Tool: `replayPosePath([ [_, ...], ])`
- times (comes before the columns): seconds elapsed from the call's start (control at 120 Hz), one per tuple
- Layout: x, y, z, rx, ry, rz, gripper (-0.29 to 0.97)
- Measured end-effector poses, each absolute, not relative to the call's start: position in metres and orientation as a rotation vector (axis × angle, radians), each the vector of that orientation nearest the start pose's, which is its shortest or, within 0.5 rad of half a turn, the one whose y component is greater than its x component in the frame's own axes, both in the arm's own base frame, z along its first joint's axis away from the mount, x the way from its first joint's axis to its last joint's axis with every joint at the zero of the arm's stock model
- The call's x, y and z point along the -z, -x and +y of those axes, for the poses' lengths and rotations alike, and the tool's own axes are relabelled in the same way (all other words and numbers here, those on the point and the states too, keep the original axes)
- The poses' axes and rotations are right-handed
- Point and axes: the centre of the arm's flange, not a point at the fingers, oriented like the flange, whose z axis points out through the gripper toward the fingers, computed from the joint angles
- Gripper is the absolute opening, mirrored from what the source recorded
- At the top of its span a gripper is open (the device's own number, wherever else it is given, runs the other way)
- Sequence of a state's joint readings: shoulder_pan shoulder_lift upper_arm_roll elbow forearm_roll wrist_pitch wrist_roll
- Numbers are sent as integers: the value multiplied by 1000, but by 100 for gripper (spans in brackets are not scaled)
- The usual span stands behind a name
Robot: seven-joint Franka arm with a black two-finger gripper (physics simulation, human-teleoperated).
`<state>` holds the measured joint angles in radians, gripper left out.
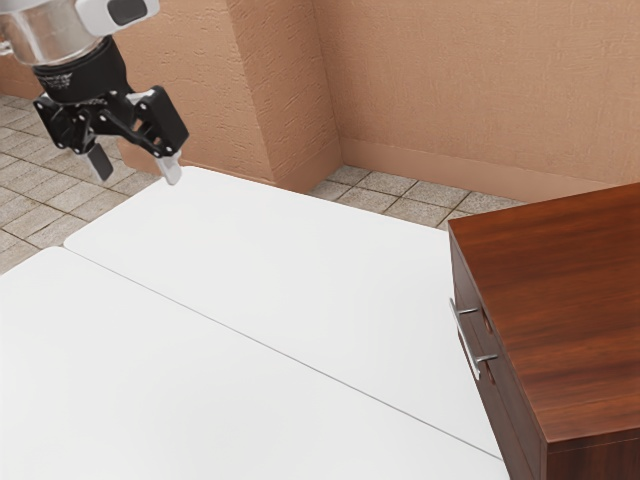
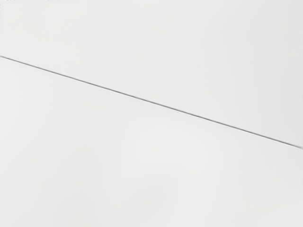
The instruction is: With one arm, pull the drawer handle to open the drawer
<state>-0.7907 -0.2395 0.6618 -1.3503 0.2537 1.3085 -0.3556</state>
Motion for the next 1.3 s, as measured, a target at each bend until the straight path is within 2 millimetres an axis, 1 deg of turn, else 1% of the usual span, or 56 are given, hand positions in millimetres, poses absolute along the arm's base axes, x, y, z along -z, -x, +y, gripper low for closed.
replayPosePath([
  [0.133, -790, -453, 38, 271, 3041, -519, 68],
  [0.158, -793, -450, 41, 282, 3049, -527, 68],
  [0.175, -795, -448, 38, 291, 3055, -521, 68],
  [0.183, -796, -448, 36, 296, 3058, -514, 68],
  [0.2, -798, -447, 24, 309, 3063, -482, 68],
  [0.25, -803, -445, -26, 338, 3075, -345, 68],
  [0.292, -798, -446, -62, 337, 3068, -237, 68],
  [0.317, -795, -447, -77, 332, 3063, -174, 68],
  [0.342, -792, -449, -89, 326, 3058, -115, 68],
  [0.417, -784, -451, -111, 305, 3041, 74, 68],
  [0.45, -781, -448, -122, 293, 3035, 177, 68],
  [0.5, -770, -436, -134, 265, 3016, 342, 68],
  [0.558, -756, -420, -141, 253, 2960, 468, 68],
  [0.583, -748, -418, -144, 244, 2938, 517, 68],
  [0.633, -732, -421, -153, 218, 2902, 617, 68],
  [0.683, -721, -425, -165, 203, 2873, 705, 68],
  [0.725, -711, -432, -174, 172, 2860, 742, 68],
  [0.783, -700, -440, -181, 133, 2858, 750, 68],
  [0.883, -694, -447, -183, 108, 2884, 698, 68],
  [1.15, -682, -451, -187, 96, 2999, 445, 68],
  [1.3, -664, -462, -195, 90, 3051, 306, 68],
])
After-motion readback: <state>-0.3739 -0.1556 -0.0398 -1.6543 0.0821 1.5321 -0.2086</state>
